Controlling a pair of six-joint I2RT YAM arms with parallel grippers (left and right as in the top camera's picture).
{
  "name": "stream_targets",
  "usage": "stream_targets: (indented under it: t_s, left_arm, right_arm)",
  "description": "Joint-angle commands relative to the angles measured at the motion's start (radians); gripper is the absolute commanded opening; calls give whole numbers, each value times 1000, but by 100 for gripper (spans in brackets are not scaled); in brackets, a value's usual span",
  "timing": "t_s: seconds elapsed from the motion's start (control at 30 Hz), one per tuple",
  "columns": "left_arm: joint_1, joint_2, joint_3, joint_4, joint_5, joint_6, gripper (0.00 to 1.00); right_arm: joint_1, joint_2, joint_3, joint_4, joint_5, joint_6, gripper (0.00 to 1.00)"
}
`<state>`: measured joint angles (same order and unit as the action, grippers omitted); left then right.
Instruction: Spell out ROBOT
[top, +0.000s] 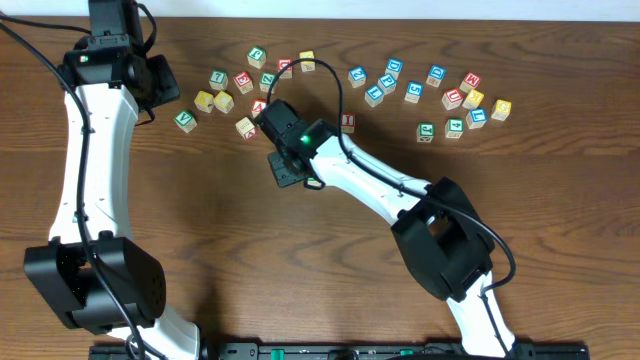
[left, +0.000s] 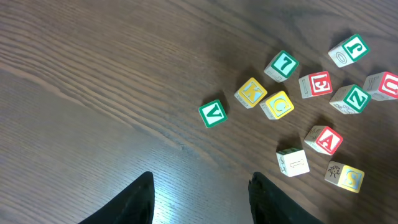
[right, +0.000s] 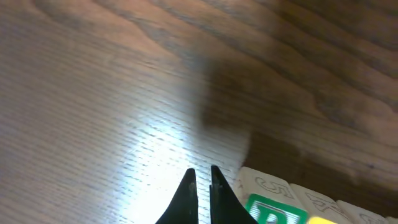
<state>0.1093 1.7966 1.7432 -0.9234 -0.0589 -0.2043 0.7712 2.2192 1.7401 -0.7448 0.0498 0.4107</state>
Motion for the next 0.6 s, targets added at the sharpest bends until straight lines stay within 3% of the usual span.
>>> stream_targets:
  t_s: [0.0, 0.57]
  left_arm:
    - [2, -12, -8, -3, -10, 16, 48]
    - [2, -12, -8, -3, -10, 17, 48]
  right_arm:
    - [-13, 19, 12, -10, 26, 49, 4]
    - [-28, 40, 12, -20, 20, 129, 3]
